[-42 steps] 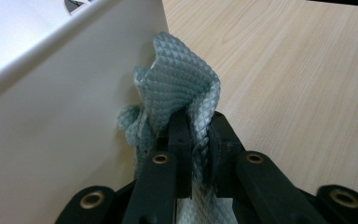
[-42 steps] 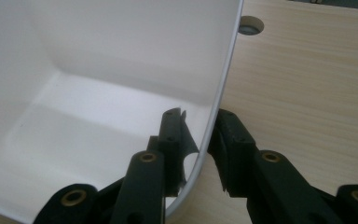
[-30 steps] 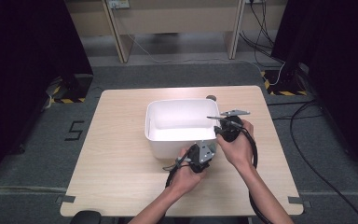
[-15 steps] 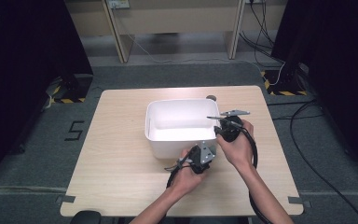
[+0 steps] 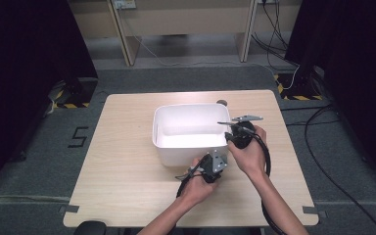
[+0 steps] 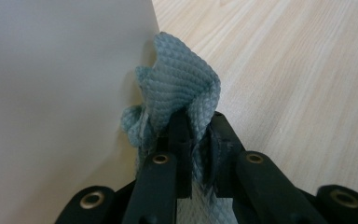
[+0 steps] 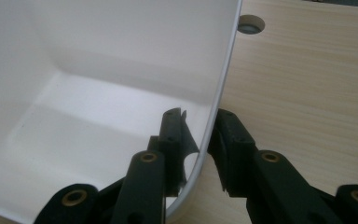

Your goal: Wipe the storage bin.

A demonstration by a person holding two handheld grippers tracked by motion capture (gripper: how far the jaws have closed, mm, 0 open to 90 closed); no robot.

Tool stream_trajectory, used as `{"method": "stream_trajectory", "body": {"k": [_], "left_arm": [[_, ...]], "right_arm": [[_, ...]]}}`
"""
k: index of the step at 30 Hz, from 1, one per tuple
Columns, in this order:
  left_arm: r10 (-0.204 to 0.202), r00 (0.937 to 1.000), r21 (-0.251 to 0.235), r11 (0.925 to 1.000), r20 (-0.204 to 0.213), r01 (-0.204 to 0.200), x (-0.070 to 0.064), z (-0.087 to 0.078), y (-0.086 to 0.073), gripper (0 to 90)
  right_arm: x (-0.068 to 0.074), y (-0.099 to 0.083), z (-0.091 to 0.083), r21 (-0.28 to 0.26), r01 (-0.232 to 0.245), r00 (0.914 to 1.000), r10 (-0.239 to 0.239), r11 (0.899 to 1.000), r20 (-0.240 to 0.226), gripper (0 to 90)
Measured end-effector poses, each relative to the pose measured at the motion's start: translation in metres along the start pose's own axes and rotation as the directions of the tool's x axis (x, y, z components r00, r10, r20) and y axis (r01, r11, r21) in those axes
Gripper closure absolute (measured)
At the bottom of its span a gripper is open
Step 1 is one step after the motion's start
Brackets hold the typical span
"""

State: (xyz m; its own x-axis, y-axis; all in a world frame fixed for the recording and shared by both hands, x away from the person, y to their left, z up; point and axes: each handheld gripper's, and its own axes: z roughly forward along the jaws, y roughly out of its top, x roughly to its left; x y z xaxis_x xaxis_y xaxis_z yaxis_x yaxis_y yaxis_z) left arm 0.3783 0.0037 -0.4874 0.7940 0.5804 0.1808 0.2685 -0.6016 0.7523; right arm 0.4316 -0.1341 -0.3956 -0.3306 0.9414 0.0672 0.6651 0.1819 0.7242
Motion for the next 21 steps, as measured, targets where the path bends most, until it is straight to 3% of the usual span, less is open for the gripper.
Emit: {"method": "stream_trajectory", "body": {"k": [10, 21], "left_arm": [[0.014, 0.9999, 0.027, 0.9996, 0.008, -0.014, -0.004, 0.012, 0.001, 81.7], [-0.002, 1.0000, 0.020, 0.9998, 0.008, 0.002, -0.006, 0.017, 0.006, 81.8]], "right_arm": [[0.000, 0.000, 0.000, 0.005, -0.010, 0.9999, 0.010, 1.000, -0.009, 75.0], [-0.001, 0.000, 0.000, 0.007, -0.010, 0.9999, 0.010, 1.000, -0.013, 76.2]]}}
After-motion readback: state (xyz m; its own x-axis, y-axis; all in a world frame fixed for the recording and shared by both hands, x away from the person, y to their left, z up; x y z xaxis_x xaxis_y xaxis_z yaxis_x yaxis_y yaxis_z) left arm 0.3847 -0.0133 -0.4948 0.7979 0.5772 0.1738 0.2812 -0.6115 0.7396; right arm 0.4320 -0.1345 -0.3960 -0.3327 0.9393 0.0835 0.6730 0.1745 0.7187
